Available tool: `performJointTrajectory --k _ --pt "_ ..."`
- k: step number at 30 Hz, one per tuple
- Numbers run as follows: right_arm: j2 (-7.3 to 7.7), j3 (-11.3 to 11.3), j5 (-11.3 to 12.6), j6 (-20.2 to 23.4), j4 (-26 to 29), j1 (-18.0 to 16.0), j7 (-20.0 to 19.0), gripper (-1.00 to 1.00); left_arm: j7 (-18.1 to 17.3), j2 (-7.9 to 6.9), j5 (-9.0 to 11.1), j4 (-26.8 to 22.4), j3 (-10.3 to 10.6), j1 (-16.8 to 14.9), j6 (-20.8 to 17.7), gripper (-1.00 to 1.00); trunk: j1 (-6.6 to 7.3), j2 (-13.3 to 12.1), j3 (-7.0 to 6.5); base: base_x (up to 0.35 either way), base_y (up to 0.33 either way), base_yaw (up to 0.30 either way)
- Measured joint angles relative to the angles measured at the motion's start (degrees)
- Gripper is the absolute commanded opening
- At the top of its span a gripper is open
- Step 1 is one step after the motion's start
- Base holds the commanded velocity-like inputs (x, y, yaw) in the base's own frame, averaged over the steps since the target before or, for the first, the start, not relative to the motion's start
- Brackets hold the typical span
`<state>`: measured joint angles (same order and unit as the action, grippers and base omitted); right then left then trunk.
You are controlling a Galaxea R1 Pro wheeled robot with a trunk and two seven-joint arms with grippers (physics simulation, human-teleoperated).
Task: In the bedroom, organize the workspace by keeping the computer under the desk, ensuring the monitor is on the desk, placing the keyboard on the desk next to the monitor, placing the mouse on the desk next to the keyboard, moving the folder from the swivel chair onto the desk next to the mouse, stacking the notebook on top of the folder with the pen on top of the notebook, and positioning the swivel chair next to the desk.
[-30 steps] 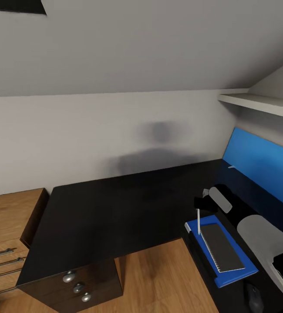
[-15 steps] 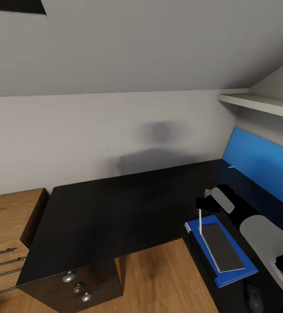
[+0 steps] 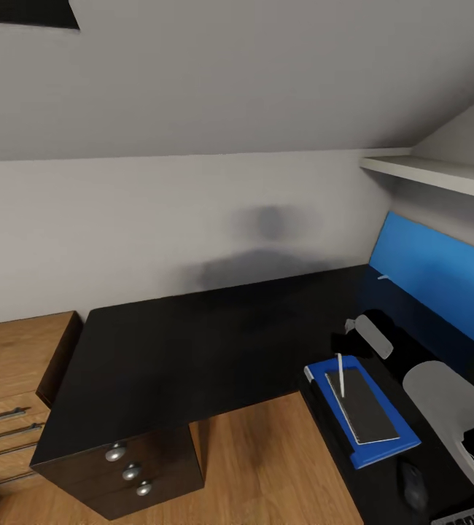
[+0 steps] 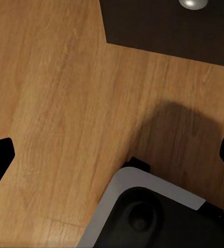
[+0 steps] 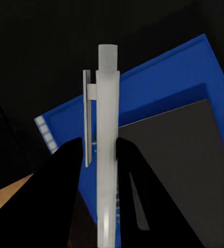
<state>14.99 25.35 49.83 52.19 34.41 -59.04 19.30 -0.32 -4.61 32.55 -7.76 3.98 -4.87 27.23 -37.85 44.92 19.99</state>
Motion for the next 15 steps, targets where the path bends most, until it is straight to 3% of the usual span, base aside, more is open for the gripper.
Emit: performJointTrajectory --k 8,15 --pt "0.11 0.0 -0.6 -0.1 -0.2 0.0 0.0 -1.0 0.0 -0.02 0.0 0.0 0.1 0.0 -0.1 1.0 -0.01 0.0 0.0 -0.146 -0.072 0.0" --pt "0.1 0.0 -1.2 -0.4 -2.2 0.0 0.0 -1.0 0.0 -0.02 0.0 0.0 0.1 0.0 0.0 1.0 0.0 0.0 0.0 -0.041 -0.022 0.0"
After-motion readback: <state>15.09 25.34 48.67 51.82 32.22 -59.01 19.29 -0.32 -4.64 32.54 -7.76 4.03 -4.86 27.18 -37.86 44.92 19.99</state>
